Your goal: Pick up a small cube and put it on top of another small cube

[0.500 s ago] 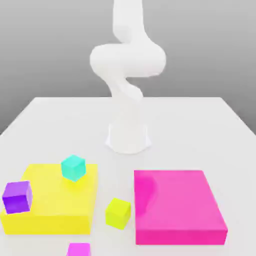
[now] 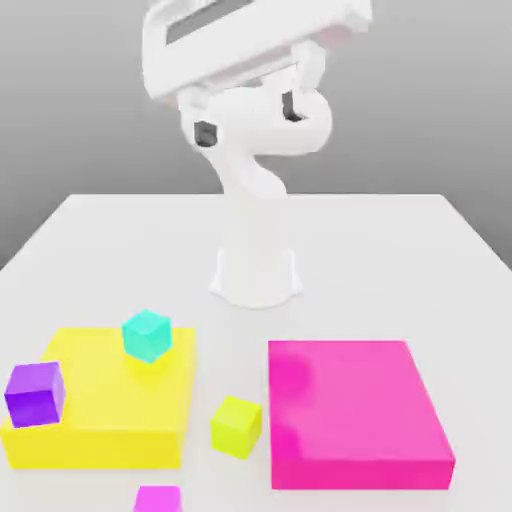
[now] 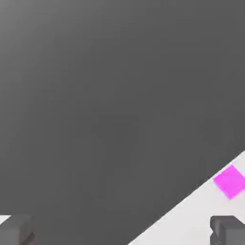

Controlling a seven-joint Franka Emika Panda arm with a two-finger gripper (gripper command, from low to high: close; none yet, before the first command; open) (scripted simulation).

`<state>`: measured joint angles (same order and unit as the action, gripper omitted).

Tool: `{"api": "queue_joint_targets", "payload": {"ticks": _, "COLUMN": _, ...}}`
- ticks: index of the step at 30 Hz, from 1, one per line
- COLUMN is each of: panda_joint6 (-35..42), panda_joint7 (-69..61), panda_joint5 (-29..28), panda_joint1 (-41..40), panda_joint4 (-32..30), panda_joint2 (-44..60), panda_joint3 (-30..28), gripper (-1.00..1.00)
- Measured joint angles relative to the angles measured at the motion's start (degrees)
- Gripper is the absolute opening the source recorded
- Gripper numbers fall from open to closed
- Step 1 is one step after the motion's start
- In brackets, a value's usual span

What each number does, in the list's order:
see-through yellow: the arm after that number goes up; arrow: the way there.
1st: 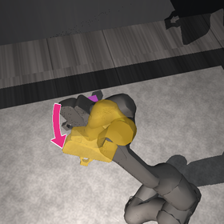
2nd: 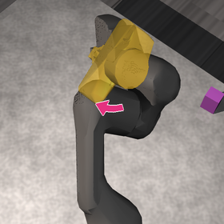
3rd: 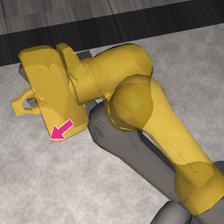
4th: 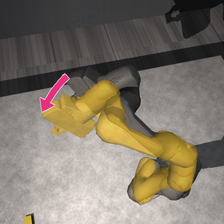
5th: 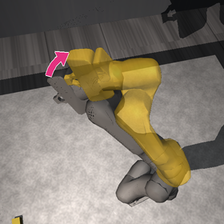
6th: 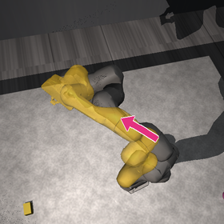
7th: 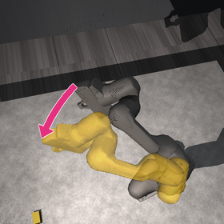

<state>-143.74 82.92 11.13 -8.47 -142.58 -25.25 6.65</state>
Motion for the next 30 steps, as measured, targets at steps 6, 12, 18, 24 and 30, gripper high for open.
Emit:
{"api": "queue_joint_targets", "payload": {"ticks": 6, "panda_joint6": -4.2, "panda_joint7": 14.3, "panda_joint5": 1.4, "panda_joint1": -3.0, "panda_joint4": -3.7, "panda_joint2": 6.9, "panda_joint3": 3.4, "gripper": 0.0}}
{"api": "queue_joint_targets", "payload": {"ticks": 12, "panda_joint6": -8.6, "panda_joint7": 30.1, "panda_joint5": 0.8, "panda_joint1": -6.1, "panda_joint4": -7.4, "panda_joint2": 13.9, "panda_joint3": 6.8, "gripper": 0.0}}
{"api": "queue_joint_targets", "payload": {"ticks": 18, "panda_joint6": -13.2, "panda_joint7": 48.3, "panda_joint5": -3.3, "panda_joint1": -8.7, "panda_joint4": -11.3, "panda_joint2": 20.8, "panda_joint3": 8.8, "gripper": 0.0}}
{"api": "queue_joint_targets", "payload": {"ticks": 24, "panda_joint6": -17.6, "panda_joint7": 69.7, "panda_joint5": -11.8, "panda_joint1": -9.3, "panda_joint4": -15.1, "panda_joint2": 27.8, "panda_joint3": 7.0, "gripper": 0.0}}
{"api": "queue_joint_targets", "payload": {"ticks": 30, "panda_joint6": -26.5, "panda_joint7": 79.3, "panda_joint5": -21.0, "panda_joint1": -4.2, "panda_joint4": -13.8, "panda_joint2": 39.2, "panda_joint3": -0.1, "gripper": 0.0}}
